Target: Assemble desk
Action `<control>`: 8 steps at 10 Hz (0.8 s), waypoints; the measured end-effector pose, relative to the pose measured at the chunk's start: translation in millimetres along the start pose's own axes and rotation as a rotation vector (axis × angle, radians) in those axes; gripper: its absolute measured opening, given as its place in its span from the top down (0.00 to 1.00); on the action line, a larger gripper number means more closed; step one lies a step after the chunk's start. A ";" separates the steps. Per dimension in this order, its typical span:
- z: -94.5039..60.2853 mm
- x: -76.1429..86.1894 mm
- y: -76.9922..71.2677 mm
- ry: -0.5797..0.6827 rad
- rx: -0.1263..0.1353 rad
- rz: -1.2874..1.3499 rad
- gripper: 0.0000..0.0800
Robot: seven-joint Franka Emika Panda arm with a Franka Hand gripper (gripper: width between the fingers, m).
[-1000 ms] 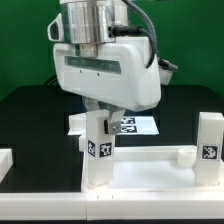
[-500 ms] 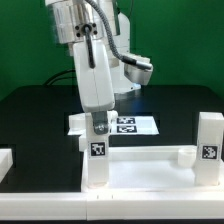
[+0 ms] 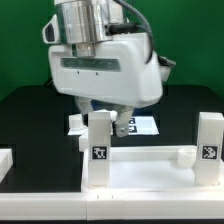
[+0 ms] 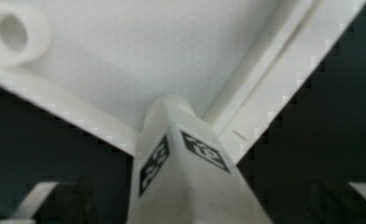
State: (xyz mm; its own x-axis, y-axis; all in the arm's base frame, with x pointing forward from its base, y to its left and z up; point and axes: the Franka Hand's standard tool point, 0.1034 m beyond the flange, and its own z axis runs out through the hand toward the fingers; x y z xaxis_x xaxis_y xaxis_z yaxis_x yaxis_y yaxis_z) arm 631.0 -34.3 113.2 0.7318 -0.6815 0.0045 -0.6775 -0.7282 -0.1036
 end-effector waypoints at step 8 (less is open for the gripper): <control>-0.8 9.3 6.7 0.025 -0.004 -0.568 0.30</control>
Offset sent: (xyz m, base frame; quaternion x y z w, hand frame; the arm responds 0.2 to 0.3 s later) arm 0.0000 0.0000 0.0000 0.0000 0.0000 -0.1938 0.9810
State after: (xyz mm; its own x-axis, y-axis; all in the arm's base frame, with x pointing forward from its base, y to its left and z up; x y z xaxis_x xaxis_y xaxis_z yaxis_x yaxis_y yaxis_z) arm 633.2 -45.6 113.4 0.9795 -0.1841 0.0819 -0.1782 -0.9812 -0.0740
